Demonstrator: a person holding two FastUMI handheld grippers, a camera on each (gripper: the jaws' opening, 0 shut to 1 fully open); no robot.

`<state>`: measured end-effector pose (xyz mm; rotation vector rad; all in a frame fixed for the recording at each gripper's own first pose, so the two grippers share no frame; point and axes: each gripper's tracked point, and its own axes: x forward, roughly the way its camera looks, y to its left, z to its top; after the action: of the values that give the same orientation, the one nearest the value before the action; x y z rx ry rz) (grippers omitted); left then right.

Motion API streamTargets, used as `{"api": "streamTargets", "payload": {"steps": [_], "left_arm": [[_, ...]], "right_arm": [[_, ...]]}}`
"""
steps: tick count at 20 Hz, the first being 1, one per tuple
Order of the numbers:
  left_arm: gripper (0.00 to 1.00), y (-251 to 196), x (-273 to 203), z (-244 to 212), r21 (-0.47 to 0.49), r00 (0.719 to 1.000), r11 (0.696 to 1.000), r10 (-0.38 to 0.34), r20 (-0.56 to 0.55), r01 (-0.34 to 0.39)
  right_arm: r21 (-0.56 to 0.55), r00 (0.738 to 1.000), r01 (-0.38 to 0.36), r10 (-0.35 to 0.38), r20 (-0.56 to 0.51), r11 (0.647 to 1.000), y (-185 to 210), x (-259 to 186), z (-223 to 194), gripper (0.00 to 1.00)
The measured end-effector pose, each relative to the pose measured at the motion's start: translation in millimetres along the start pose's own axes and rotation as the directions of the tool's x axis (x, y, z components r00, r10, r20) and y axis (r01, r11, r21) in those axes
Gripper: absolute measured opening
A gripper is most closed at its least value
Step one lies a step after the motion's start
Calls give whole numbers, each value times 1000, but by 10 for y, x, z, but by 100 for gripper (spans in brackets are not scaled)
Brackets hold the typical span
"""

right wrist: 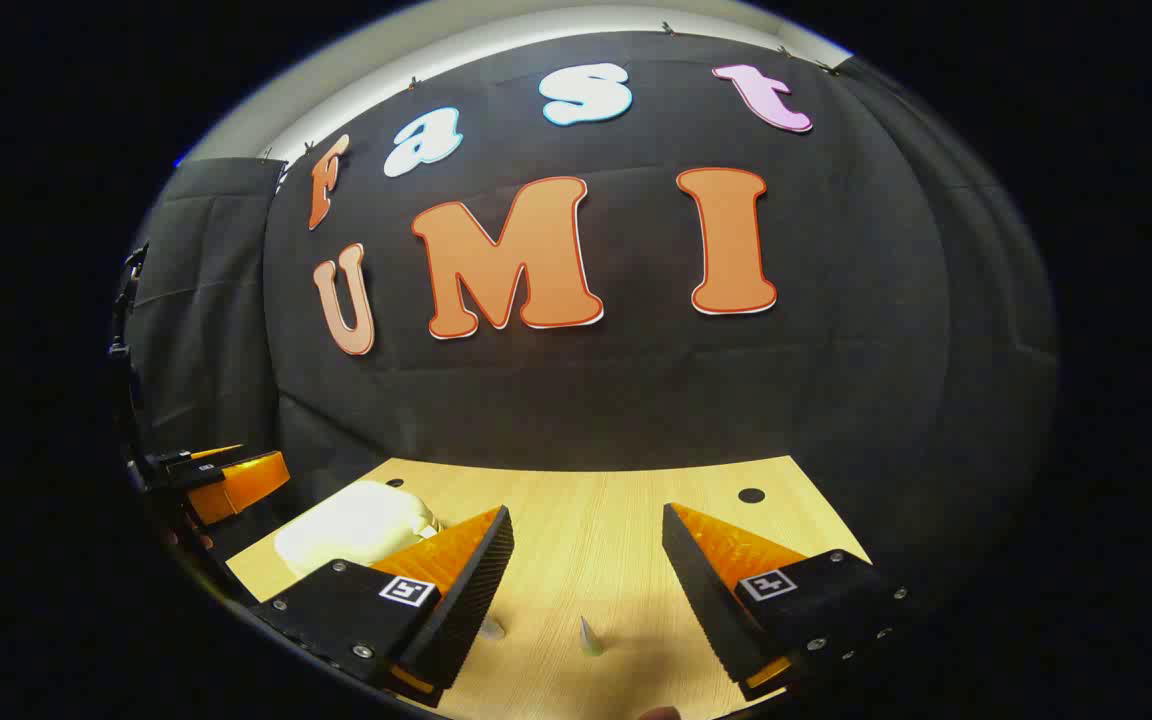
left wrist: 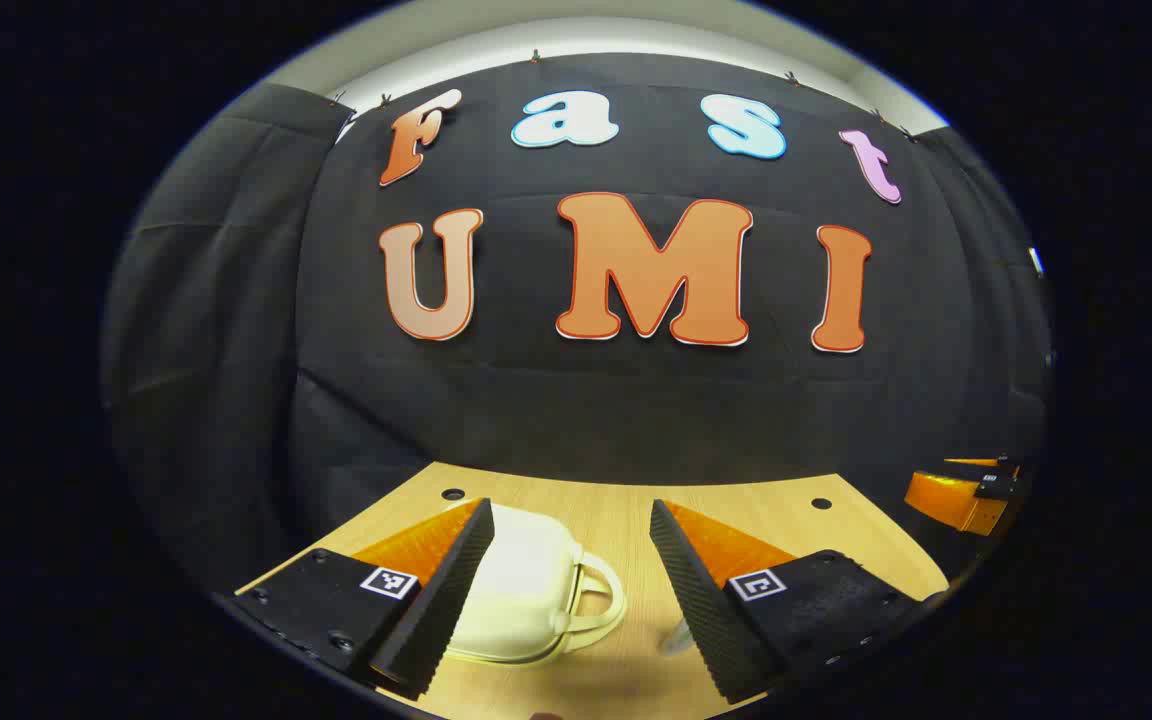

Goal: First open the suitcase, pack the skin care products into it, and then close the suitcase.

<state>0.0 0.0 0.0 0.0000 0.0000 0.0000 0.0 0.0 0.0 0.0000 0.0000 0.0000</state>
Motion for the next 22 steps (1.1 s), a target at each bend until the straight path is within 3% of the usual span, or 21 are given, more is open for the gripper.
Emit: {"api": "streamTargets", "payload": {"steps": [10, 22], "left_arm": [[97, 123, 177, -48, 23, 989, 989, -145, -17, 145], [97, 254, 191, -82, 92, 983, 978, -185, -17, 185]], "right_arm": [[11, 989, 147, -147, 3, 989, 142, -181, -49, 95], [12, 985, 174, -174, -6, 985, 330, -297, -57, 95]]}}
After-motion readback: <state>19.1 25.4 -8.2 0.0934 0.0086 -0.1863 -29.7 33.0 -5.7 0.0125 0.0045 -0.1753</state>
